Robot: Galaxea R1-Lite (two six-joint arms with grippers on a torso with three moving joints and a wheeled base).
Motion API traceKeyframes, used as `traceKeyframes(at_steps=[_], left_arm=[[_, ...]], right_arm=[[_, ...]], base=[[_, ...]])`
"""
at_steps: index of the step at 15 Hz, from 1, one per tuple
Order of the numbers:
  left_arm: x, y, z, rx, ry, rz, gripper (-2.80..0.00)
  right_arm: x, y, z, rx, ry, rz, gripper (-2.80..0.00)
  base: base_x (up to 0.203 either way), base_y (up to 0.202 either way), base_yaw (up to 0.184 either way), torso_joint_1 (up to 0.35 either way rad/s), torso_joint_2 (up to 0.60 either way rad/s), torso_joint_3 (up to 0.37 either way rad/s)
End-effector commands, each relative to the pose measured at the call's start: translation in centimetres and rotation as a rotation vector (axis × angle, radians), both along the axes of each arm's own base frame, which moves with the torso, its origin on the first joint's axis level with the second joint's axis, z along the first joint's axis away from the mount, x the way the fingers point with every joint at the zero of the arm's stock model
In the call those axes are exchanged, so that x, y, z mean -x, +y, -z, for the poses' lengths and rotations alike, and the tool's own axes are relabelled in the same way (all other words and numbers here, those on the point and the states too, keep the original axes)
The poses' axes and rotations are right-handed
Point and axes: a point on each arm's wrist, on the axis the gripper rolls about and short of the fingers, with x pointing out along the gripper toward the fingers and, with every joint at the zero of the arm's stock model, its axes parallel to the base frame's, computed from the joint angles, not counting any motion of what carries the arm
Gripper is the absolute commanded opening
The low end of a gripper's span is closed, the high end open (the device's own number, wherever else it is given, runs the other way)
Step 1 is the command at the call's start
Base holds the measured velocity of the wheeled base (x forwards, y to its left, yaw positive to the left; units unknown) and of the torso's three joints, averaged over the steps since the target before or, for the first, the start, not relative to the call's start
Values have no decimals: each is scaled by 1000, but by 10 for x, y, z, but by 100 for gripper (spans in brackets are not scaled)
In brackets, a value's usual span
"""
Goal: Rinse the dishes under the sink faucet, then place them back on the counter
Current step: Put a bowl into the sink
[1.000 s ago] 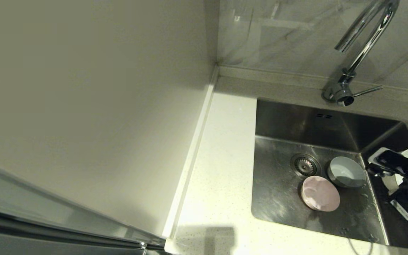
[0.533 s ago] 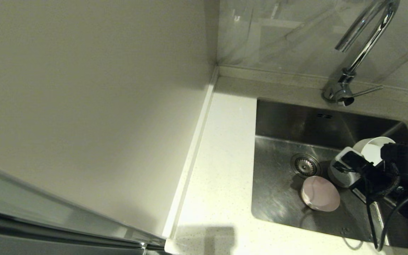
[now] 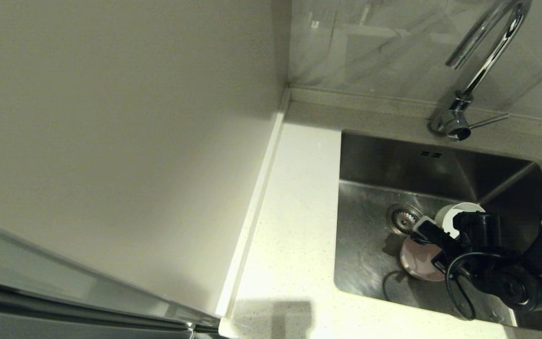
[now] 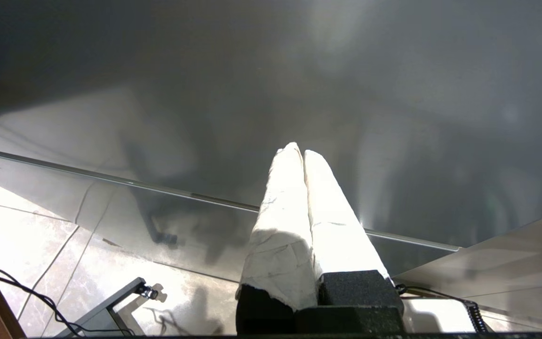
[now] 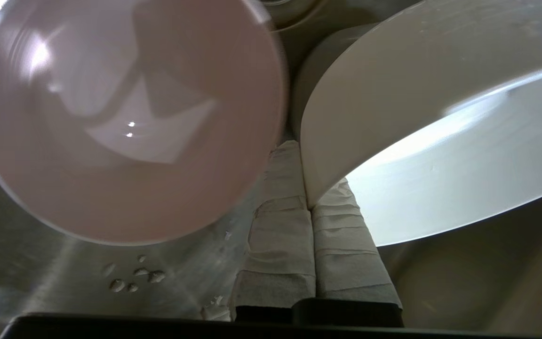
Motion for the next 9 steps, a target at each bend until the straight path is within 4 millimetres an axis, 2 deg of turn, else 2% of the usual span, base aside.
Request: traceKeyframes(at_steps=[1,9], left_arm=[[0,0,0,-1,-5,-1,-280],[0,0,0,-1,-3,-1,-280]], right_arm=[[-3,-1,15,10,43,0,-280],[-1,-6,25,17,77,26,-280]], base=[[0,0,0,0,0,0],[0,0,0,0,0,0]])
